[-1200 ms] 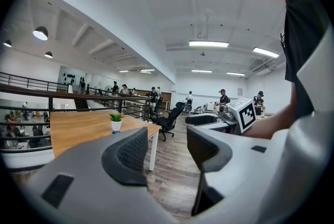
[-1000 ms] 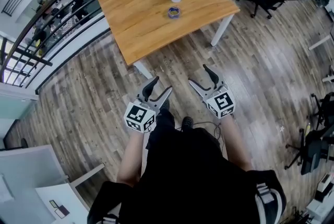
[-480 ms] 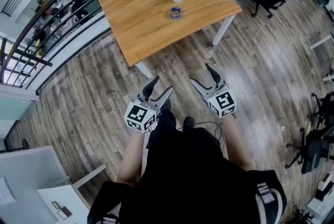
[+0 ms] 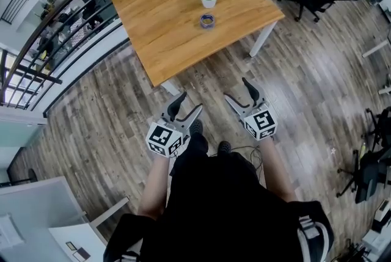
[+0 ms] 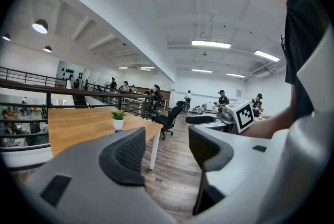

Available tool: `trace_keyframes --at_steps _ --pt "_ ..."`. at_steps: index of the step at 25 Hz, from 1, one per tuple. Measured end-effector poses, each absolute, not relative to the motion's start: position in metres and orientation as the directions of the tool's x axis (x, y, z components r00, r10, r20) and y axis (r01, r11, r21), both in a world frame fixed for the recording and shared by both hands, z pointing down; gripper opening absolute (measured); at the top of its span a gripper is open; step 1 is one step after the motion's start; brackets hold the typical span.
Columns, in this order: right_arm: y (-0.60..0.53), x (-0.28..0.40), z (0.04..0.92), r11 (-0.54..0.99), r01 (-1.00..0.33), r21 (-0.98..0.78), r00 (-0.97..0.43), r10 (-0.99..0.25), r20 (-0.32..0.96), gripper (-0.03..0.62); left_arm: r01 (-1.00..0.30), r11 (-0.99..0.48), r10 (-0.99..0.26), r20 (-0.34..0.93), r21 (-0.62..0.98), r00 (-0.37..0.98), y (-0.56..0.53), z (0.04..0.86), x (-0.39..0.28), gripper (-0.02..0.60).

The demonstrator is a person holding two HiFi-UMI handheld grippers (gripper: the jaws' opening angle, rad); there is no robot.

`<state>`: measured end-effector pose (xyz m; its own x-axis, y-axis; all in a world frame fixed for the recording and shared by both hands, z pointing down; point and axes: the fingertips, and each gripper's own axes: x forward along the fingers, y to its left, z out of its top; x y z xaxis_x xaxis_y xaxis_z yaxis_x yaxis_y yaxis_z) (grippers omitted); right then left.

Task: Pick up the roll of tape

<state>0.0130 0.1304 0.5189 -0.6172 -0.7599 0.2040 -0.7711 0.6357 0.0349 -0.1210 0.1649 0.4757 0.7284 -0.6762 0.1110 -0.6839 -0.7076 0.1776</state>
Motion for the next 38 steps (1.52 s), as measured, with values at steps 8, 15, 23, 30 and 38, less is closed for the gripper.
trace_keyframes --at_steps 8,15,23,30,38 --pt "0.093 0.007 0.520 0.608 -0.794 0.015 -0.593 -0.780 0.201 0.360 -0.659 -0.729 -0.648 0.121 0.185 0.752 0.127 0.476 -0.127 0.261" --pt "0.063 -0.003 0.520 0.583 -0.812 0.017 -0.568 -0.797 0.205 0.360 -0.595 -0.781 -0.583 0.120 0.193 0.804 0.099 0.478 -0.127 0.261" --pt "0.037 -0.004 0.518 0.521 -0.853 0.019 -0.505 -0.836 0.215 0.359 -0.532 -0.824 -0.517 0.123 0.195 0.847 0.064 0.480 -0.129 0.261" --pt "0.023 -0.005 0.522 0.462 -0.887 0.016 -0.448 -0.867 0.216 0.359 -0.477 -0.855 -0.461 0.121 0.204 0.879 0.045 0.487 -0.133 0.261" --pt "0.011 -0.015 0.523 0.422 -0.906 0.021 -0.408 -0.888 0.213 0.357 -0.441 -0.876 -0.423 0.128 0.194 0.897 0.024 0.490 -0.147 0.261"
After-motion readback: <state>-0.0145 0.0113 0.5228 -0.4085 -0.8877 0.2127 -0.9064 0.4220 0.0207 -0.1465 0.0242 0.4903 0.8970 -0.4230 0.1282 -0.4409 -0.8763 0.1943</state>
